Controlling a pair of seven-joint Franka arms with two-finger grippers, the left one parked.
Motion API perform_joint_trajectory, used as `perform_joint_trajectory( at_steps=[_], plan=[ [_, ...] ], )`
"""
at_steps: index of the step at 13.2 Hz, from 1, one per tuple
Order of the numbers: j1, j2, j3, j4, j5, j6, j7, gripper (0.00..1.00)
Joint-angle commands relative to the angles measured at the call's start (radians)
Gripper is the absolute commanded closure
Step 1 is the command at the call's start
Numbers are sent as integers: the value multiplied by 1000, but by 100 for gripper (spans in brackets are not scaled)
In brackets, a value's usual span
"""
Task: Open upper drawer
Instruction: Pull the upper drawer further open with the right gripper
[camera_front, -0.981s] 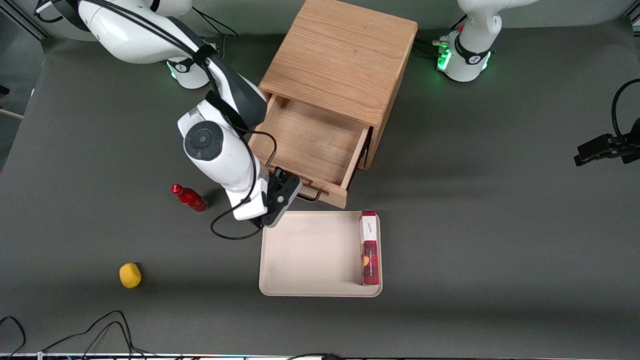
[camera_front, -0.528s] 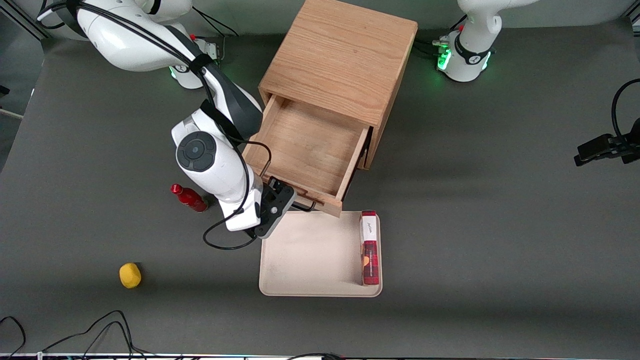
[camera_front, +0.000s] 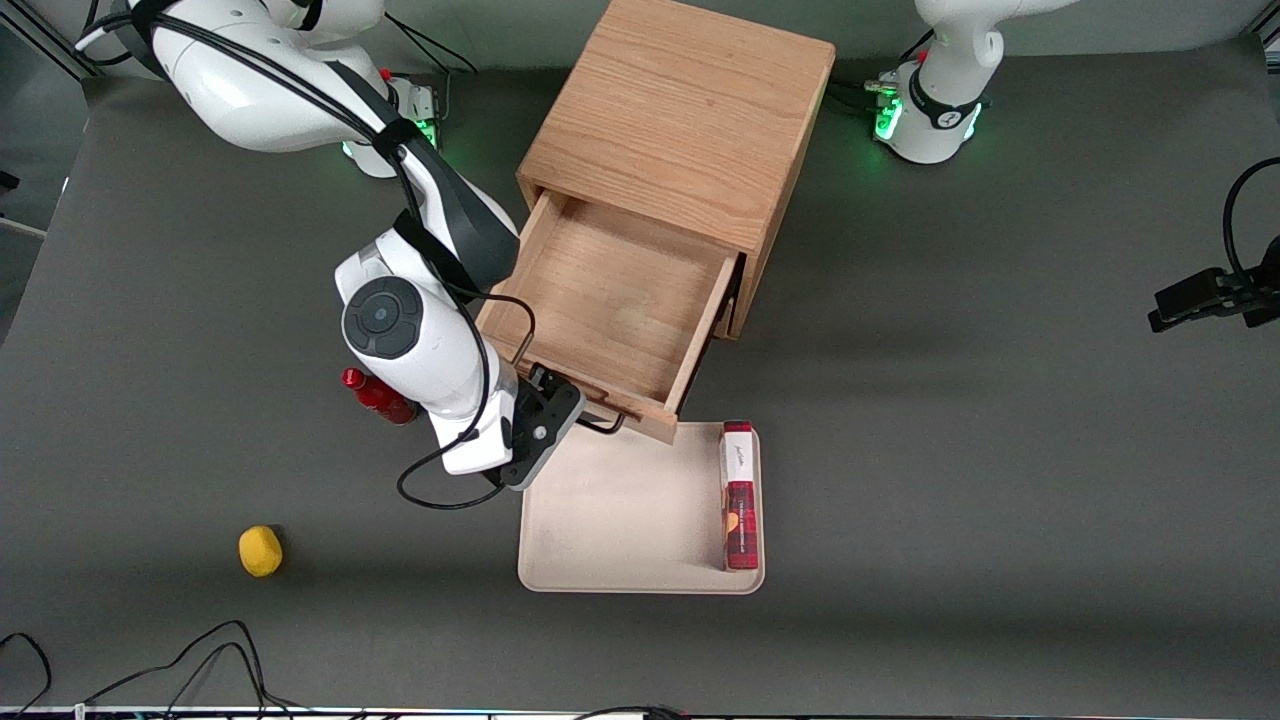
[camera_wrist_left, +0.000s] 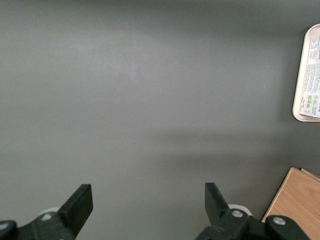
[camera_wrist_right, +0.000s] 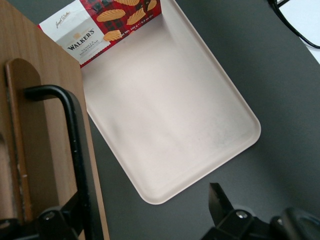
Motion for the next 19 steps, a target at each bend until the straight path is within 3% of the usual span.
perform_joint_trajectory(
  at_steps=[1, 9, 12, 19],
  plan=[
    [2, 22, -20, 62, -27, -47, -22, 0],
    [14, 22, -11, 114, -16, -179, -2, 0],
    [14, 22, -14, 147, 59, -225, 1, 0],
    [-6, -6, -16, 200, 88, -325, 85, 0]
  ],
)
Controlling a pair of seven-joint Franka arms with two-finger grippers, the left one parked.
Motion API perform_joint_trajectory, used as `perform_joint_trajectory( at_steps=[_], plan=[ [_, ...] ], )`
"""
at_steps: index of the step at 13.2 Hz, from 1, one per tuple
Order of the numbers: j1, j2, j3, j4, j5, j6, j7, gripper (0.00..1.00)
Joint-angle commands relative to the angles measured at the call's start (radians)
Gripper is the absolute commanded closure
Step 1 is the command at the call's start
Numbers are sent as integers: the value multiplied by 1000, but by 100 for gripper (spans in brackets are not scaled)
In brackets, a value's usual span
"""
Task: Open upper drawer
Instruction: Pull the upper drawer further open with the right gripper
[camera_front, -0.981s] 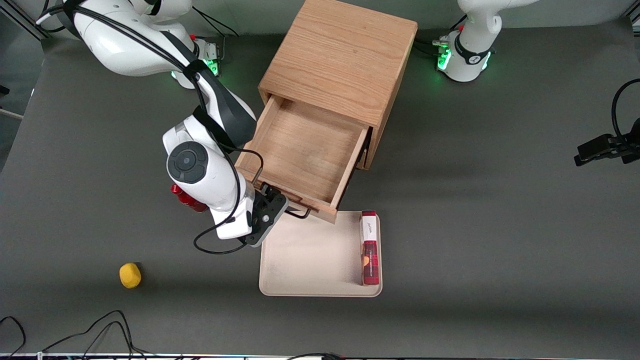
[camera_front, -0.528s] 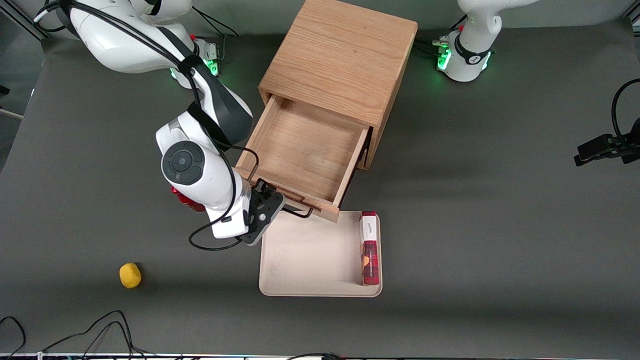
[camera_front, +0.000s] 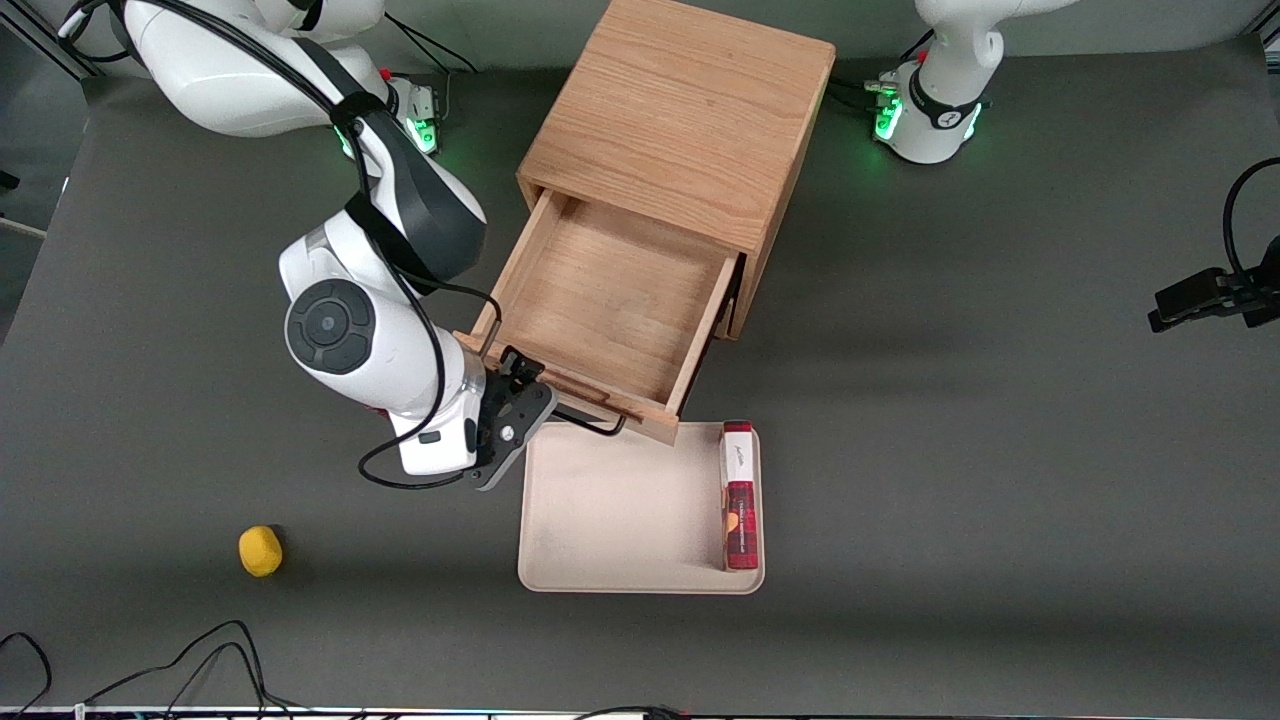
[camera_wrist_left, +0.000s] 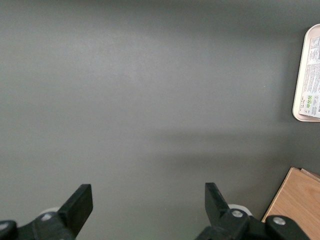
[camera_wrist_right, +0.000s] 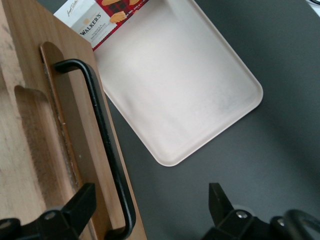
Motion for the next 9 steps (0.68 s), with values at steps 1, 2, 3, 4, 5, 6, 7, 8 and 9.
perform_joint_trajectory(
  at_steps=[1, 2, 3, 4, 5, 6, 7, 8, 9],
  plan=[
    [-22, -35, -2, 21, 40, -41, 63, 0],
    [-45, -66, 1, -8, 57, -50, 80, 0],
    [-68, -95, 6, -35, 83, -79, 87, 0],
    [-78, -132, 6, -56, 114, -96, 95, 0],
    [-77, -181, 6, -94, 114, -119, 110, 0],
    [-80, -233, 8, -140, 116, -122, 138, 0],
    [-82, -291, 8, -190, 117, -131, 176, 0],
    [-82, -351, 8, -235, 117, -144, 208, 0],
    [-95, -399, 8, -264, 119, -164, 218, 0]
  ],
)
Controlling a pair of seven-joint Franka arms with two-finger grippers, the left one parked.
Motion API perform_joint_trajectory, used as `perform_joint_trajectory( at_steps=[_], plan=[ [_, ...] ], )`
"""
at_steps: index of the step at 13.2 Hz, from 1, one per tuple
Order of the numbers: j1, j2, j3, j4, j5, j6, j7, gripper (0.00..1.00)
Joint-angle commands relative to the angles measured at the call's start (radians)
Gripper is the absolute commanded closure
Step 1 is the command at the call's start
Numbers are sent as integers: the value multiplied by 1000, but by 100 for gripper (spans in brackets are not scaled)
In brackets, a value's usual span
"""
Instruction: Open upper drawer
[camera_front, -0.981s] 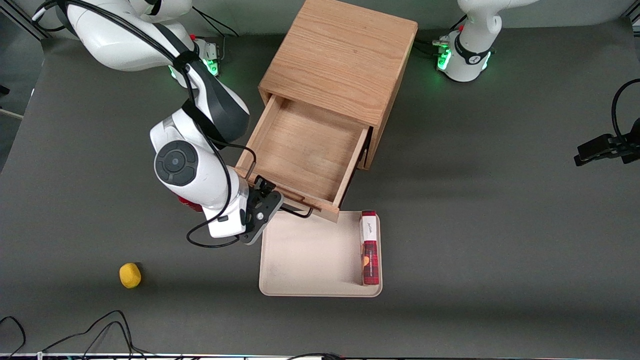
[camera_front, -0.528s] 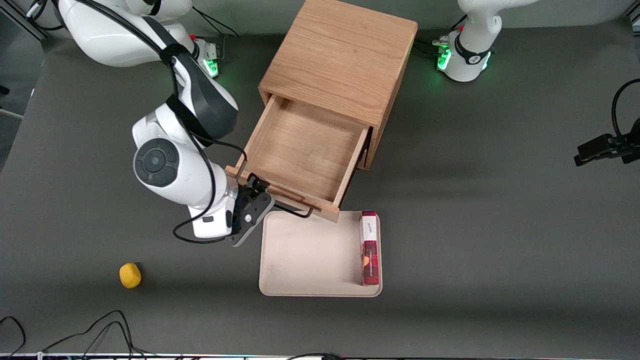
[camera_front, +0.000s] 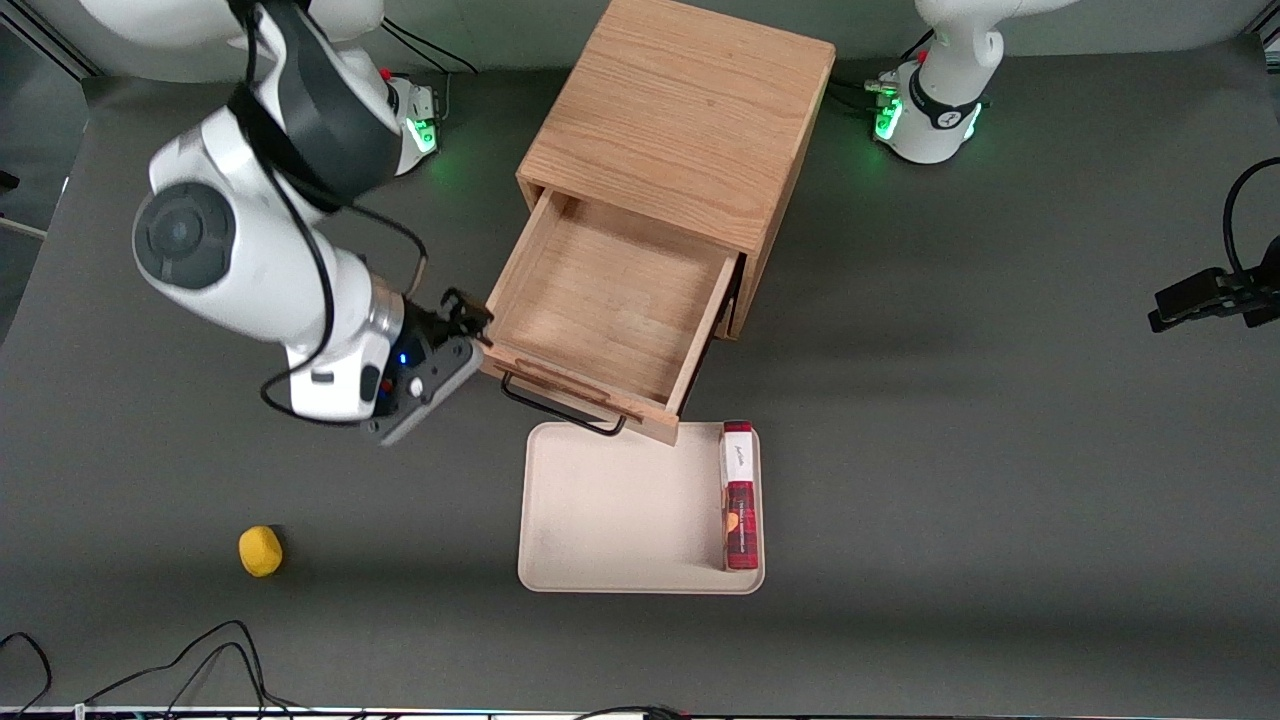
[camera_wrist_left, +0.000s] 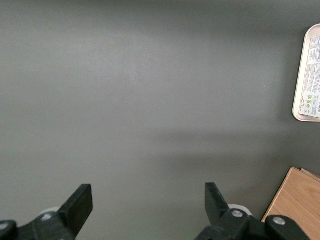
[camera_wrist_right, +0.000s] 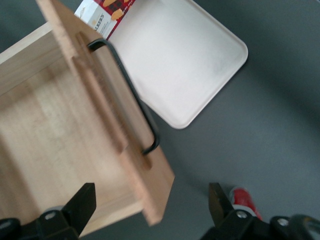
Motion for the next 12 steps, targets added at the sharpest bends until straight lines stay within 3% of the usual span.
perform_joint_trajectory(
  at_steps=[1, 6, 8, 12],
  plan=[
    [-53, -183, -3, -158, 26, -47, 53, 0],
    [-156, -305, -3, -191, 55, -168, 210, 0],
    [-247, -359, -6, -253, 127, -164, 225, 0],
    [-357, -347, -8, -247, 130, -179, 421, 0]
  ],
)
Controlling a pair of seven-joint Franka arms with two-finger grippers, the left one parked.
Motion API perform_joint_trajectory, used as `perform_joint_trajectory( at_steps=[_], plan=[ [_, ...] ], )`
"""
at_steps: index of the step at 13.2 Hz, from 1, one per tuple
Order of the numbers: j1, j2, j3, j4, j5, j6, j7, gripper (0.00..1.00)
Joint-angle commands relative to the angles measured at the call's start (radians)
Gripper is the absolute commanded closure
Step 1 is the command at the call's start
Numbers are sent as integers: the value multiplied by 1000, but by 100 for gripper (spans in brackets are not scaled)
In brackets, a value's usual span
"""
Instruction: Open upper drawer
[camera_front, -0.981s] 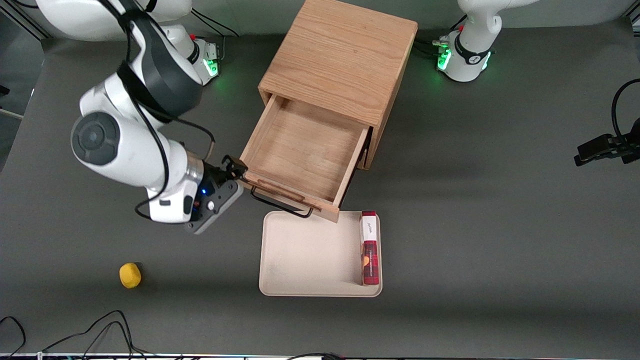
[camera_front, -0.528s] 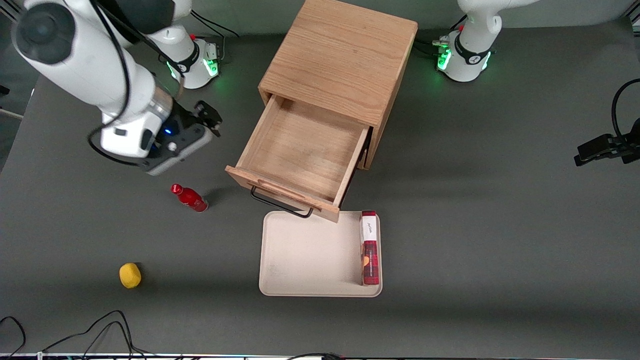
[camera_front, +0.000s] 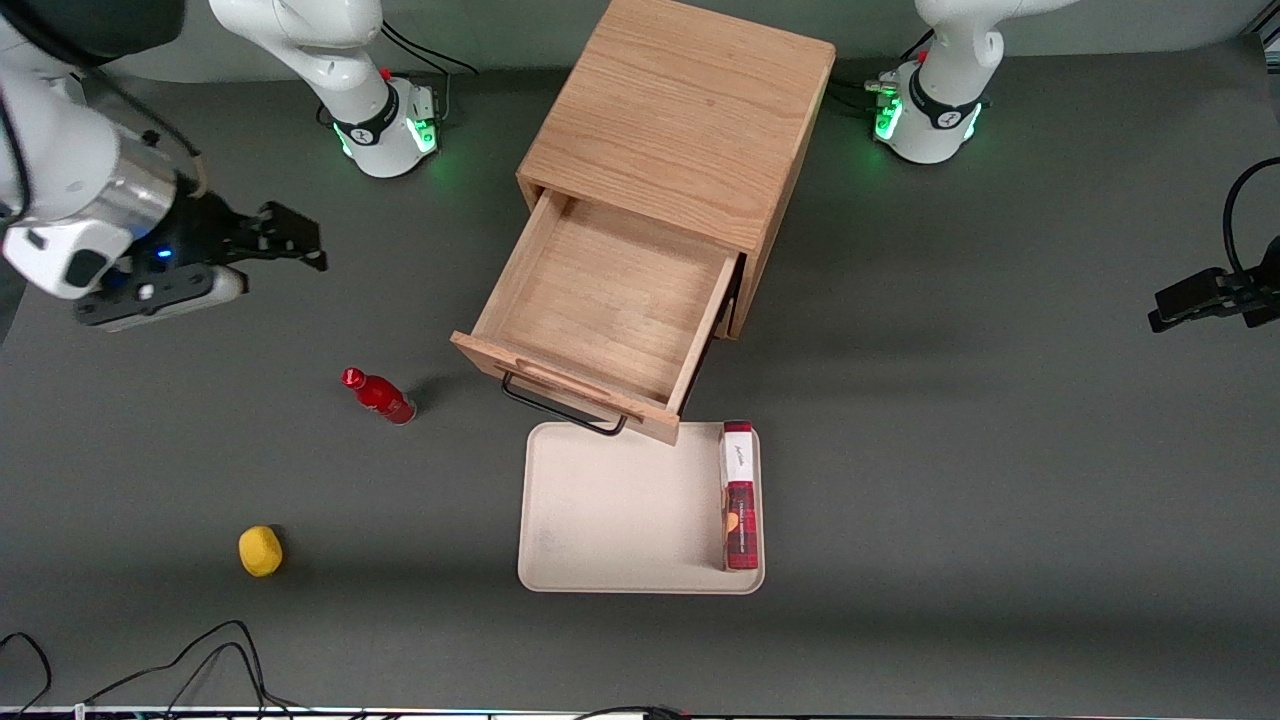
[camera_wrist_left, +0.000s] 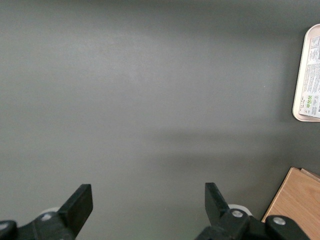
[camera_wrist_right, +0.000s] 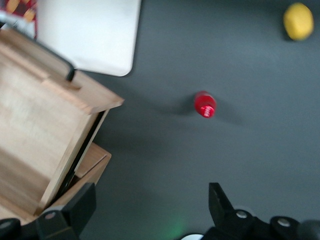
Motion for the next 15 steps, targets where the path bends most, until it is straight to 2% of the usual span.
perform_joint_trajectory(
  at_steps=[1, 6, 8, 9, 12, 13, 14, 15],
  plan=[
    [-43, -8, 1, -19, 17, -8, 173, 0],
    [-100, 12, -29, -9, -15, -6, 160, 0],
    [-88, 9, -25, -21, -118, -31, 59, 0],
    [-86, 5, -28, -24, -138, -45, 4, 0],
    [-80, -21, -51, -31, -132, -49, -18, 0],
    [-74, -35, -74, -32, -120, -52, -17, 0],
    [-16, -59, -153, -32, -83, -75, -15, 0],
    [77, -63, -258, -29, -75, -88, -17, 0]
  ],
)
